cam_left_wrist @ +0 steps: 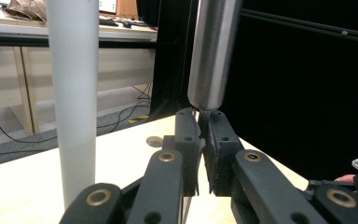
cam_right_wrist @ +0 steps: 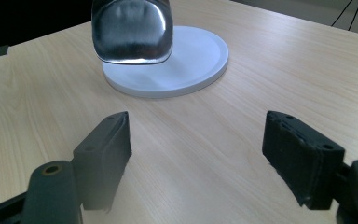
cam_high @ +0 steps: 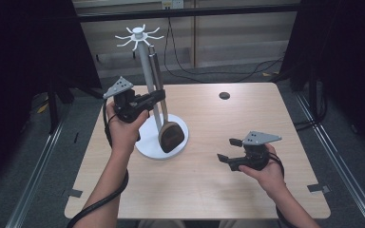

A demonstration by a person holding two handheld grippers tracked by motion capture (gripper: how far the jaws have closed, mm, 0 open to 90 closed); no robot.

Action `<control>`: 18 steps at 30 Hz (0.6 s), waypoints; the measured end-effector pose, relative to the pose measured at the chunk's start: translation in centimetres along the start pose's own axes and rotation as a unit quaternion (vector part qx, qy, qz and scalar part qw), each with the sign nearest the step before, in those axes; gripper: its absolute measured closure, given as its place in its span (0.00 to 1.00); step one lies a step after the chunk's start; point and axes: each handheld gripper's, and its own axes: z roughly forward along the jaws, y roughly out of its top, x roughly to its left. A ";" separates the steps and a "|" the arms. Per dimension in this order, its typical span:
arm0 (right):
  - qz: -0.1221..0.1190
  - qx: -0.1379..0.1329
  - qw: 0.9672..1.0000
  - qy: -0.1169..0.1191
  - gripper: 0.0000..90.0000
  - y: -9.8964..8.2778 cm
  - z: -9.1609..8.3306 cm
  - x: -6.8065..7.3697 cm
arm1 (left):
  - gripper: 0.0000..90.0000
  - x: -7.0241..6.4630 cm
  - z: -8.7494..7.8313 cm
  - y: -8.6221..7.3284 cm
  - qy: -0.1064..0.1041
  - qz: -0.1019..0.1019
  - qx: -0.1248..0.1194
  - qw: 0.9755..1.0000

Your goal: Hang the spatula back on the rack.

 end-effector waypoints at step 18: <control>-0.003 0.004 1.000 0.000 0.25 -0.1 0.0 0.0 | 0.82 0.3 -0.6 0.2 0.004 0.004 -0.011 1.000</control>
